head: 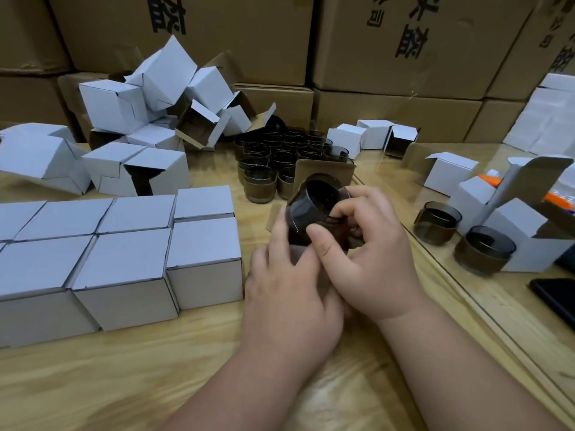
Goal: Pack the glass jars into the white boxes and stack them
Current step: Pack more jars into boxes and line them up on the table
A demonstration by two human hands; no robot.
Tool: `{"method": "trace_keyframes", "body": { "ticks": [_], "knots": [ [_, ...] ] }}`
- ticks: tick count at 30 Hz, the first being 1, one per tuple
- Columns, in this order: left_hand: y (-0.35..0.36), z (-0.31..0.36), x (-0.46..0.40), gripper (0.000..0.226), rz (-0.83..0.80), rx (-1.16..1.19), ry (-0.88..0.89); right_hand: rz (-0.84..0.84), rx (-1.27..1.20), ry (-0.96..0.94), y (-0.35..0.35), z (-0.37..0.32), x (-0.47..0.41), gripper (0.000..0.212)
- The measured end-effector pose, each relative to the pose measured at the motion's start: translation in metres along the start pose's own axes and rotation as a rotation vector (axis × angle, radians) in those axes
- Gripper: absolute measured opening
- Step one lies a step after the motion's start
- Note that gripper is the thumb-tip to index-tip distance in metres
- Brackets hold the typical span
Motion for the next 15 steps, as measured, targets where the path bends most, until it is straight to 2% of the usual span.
{"method": "trace_keyframes", "body": {
  "ticks": [6,11,15],
  "knots": [
    [0.003,-0.001,0.002,0.059,-0.015,0.109,0.04,0.009,-0.064,0.14,0.002,0.019,0.002,0.018],
    [0.004,-0.002,0.002,0.052,-0.005,0.289,0.018,0.046,-0.024,0.15,0.003,0.025,0.003,0.025],
    [0.004,-0.003,0.002,0.054,0.009,0.375,0.021,0.006,0.002,0.153,0.003,0.031,0.003,0.025]
  ]
}}
Point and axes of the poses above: each hand's wrist, its own x-axis away from the middle knuckle, its own y-axis out of the palm, z = x × y, the point moved 5 cm from there along -x, towards the middle knuckle, and after that the axes turned 2 degrees about -y, right-handed, at the moved point
